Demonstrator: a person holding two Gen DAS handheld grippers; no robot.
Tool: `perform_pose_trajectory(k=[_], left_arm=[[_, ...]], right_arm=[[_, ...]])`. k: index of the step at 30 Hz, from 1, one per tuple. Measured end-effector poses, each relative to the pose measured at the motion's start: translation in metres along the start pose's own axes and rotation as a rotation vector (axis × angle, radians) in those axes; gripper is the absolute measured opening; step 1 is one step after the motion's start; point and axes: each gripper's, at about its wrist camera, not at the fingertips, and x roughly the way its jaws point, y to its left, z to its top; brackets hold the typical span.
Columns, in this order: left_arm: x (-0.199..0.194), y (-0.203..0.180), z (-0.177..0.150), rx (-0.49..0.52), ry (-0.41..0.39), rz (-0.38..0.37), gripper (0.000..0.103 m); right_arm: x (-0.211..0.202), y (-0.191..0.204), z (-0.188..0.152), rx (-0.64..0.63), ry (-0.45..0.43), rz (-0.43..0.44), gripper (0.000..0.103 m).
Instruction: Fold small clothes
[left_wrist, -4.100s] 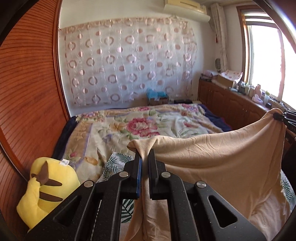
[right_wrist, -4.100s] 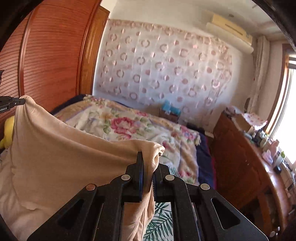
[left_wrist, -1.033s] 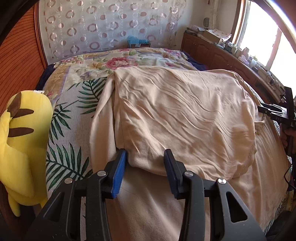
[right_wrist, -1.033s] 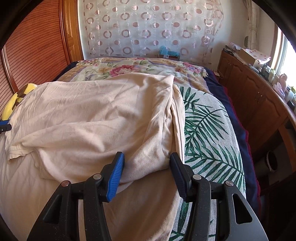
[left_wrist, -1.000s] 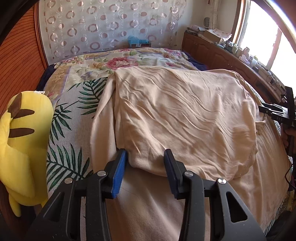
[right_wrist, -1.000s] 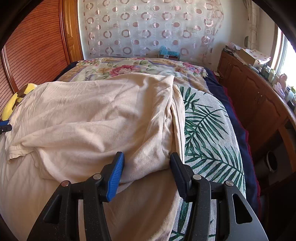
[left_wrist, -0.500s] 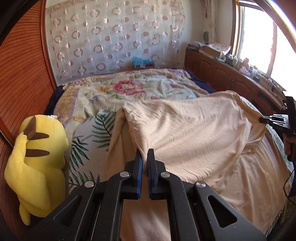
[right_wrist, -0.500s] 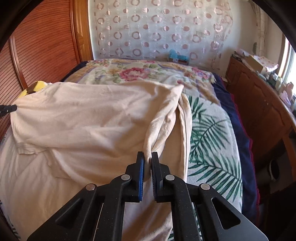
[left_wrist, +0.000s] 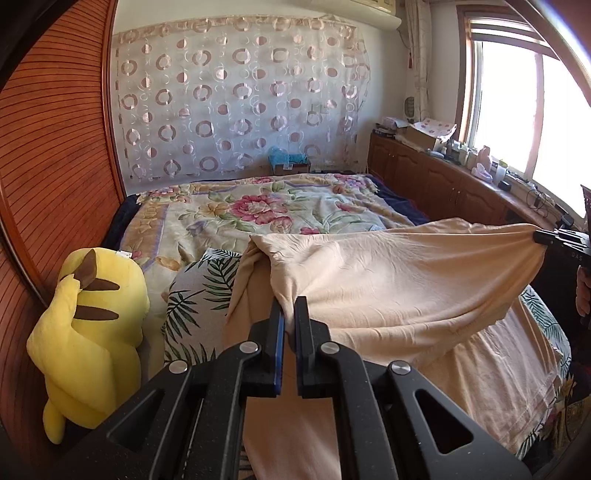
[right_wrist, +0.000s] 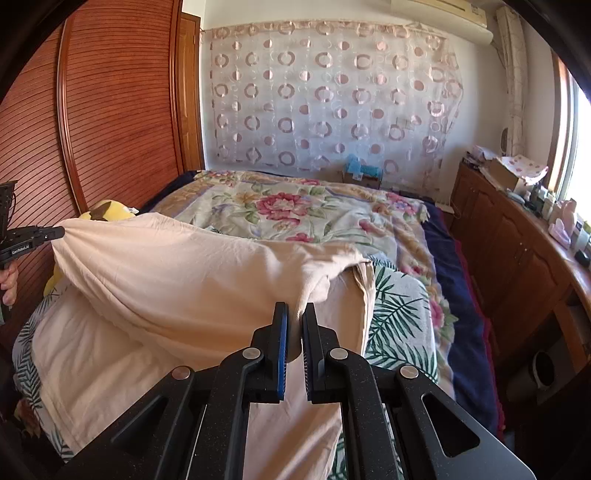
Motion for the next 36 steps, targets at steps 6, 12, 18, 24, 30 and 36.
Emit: perform_pose_trajectory(k=[6, 12, 18, 24, 30, 36], left_arm=[[-0.032, -0.001, -0.004, -0.005, -0.039, -0.001, 0.006], [-0.065, -0.005, -0.017, 0.001, -0.051, -0.005, 0.006], [-0.076, -0.004, -0.045, -0.024, -0.015, 0.0, 0.006], [-0.021, 0.001, -0.097, -0.006, 0.168, 0.05, 0.006], [0.001, 0.003, -0.12, -0.036, 0.219, 0.039, 0.006], [-0.012, 0.001, -0.121, -0.051, 0.205, 0.03, 0.019]], right_arm=[[-0.032, 0.002, -0.017, 0.007, -0.039, 0.005, 0.007], [-0.058, 0.005, -0.031, -0.002, -0.062, 0.01, 0.007], [-0.081, 0.011, -0.052, -0.004, -0.038, 0.01, 0.007], [-0.058, 0.013, -0.089, 0.008, 0.061, 0.008, 0.007], [0.005, -0.004, -0.129, 0.085, 0.188, -0.003, 0.007], [0.022, 0.001, -0.132, 0.097, 0.204, -0.015, 0.007]])
